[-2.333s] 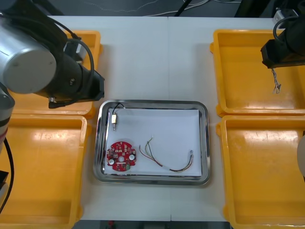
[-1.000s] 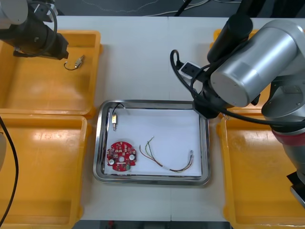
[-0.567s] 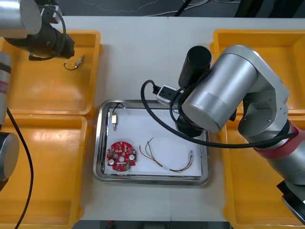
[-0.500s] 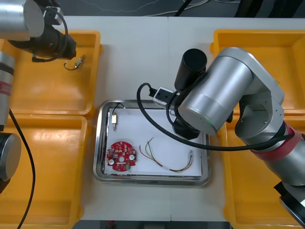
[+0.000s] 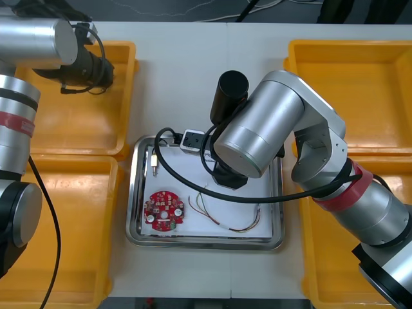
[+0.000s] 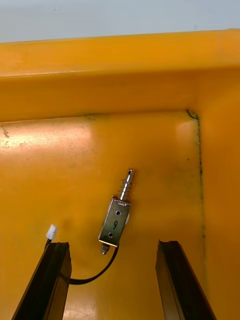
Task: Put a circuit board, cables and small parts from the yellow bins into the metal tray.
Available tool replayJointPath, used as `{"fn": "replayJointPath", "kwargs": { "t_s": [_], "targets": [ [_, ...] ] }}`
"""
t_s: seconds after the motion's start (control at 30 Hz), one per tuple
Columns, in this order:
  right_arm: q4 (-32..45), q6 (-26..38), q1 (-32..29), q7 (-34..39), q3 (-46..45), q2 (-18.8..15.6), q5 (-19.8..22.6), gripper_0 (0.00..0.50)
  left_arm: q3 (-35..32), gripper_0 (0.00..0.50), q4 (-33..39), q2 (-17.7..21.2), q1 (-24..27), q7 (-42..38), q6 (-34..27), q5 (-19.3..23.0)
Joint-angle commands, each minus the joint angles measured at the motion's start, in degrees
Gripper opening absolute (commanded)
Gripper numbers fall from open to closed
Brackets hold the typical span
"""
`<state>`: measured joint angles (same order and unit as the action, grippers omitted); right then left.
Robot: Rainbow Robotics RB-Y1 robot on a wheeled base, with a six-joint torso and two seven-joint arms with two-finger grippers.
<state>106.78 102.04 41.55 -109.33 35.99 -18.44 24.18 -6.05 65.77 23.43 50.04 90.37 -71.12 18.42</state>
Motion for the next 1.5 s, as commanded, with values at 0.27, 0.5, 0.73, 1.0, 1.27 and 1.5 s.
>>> {"fn": "replayJointPath", "kwargs": {
  "t_s": [0.27,0.5,0.73,1.0,1.27,1.5],
  "targets": [
    [-6.15,-3.25,2.05,-6.33,1.98,1.21,0.78,0.0,0.51,0.5,-1.7,-1.02,3.13,6.48,3.35,-2.52],
    [-8.87,-4.74,2.05,-7.3,2.42,1.48,0.6,0.0,2.36,0.5,-1.79,-1.02,3.04,6.75,3.44,-3.04],
    [-9.4,-4.83,2.05,-8.0,2.42,1.65,-0.36,0.126,3.06,0.5,-2.23,-1.45,3.13,6.92,3.44,-3.92],
    [-6.59,-1.05,2.05,-8.97,-0.4,1.65,-0.98,0.5,3.76,0.5,-5.22,-1.63,5.59,7.27,2.91,-3.75],
    [-0.96,4.66,1.34,-8.62,-3.91,1.65,-0.54,0.5,2.88,0.5,-9.08,-1.89,8.58,7.36,2.91,-4.45],
    [3.78,7.12,0.2,-8.27,-7.78,1.04,0.16,0.5,2.88,0.5,-10.58,-1.81,9.46,7.71,3.0,-4.89]
  ]
}}
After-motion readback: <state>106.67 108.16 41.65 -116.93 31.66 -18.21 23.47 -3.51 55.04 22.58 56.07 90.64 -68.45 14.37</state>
